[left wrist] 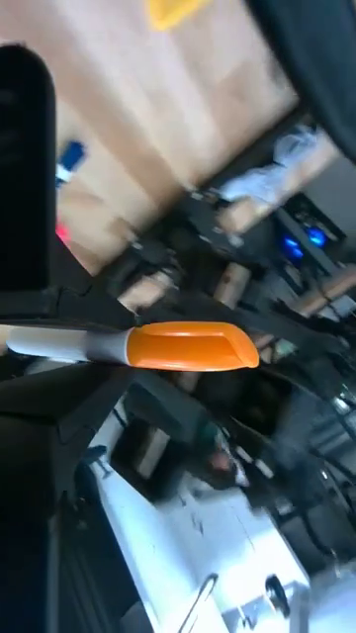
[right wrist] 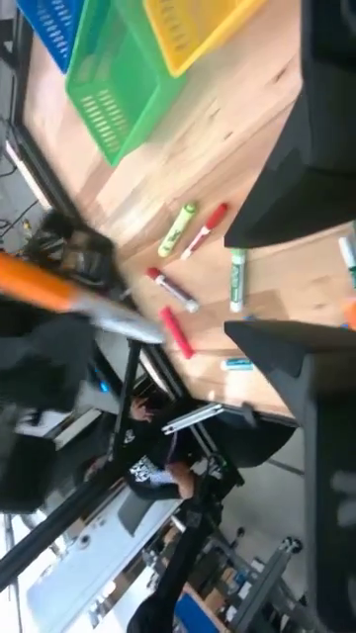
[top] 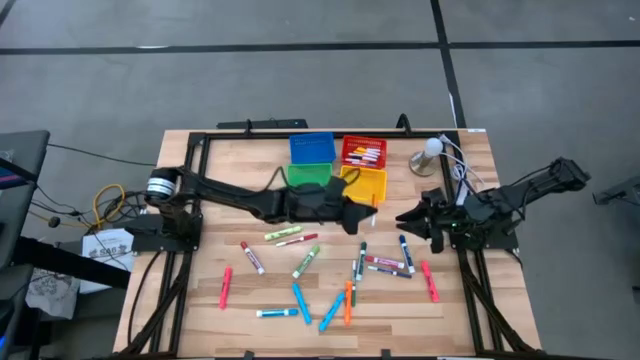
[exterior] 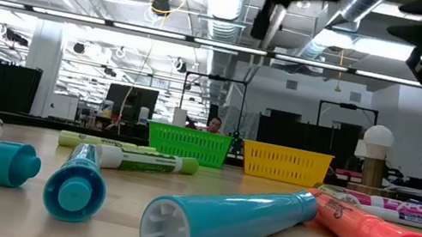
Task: Pick & Place Markers
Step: Put the orange highlighter into the red bin
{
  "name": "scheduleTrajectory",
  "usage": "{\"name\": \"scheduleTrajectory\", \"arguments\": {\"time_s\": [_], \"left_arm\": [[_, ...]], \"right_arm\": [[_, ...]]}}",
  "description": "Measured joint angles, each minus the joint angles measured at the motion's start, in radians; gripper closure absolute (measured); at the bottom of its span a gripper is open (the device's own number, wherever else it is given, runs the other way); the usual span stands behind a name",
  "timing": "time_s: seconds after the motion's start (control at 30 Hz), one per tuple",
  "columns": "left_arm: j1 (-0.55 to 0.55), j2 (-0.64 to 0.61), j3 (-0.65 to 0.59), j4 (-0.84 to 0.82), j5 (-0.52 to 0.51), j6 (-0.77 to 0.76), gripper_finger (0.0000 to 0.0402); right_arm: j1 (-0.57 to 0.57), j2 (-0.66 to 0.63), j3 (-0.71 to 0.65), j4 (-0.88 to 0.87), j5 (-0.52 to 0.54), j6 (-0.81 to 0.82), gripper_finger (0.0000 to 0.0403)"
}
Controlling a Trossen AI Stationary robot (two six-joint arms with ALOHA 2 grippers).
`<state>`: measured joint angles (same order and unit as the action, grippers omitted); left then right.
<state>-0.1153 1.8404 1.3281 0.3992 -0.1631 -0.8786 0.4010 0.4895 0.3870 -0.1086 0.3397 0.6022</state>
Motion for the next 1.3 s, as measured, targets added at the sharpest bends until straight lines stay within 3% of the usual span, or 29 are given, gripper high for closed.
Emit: {"name": "scheduleTrajectory", "arguments": {"time_s": [0.27,0.4,0.77,1.3], "left_arm": [[0.018,-0.057,0.0,-0.009,0.0,0.044,0.0351],[0.016,-0.055,0.0,-0.018,0.0,0.04,0.0351],[0.009,-0.055,0.0,-0.072,-0.009,0.033,0.0351],[0.009,-0.054,0.0,-0.097,-0.012,0.025,0.0351]], "right_arm": [[-0.061,0.131,0.0,0.226,-0.001,-0.032,0.0171],[-0.109,0.19,0.0,0.299,-0.019,-0.034,0.0144],[-0.233,0.279,0.0,0.439,-0.204,-0.015,0.0141],[-0.287,0.434,0.043,0.545,-0.317,0.008,0.0141]]}}
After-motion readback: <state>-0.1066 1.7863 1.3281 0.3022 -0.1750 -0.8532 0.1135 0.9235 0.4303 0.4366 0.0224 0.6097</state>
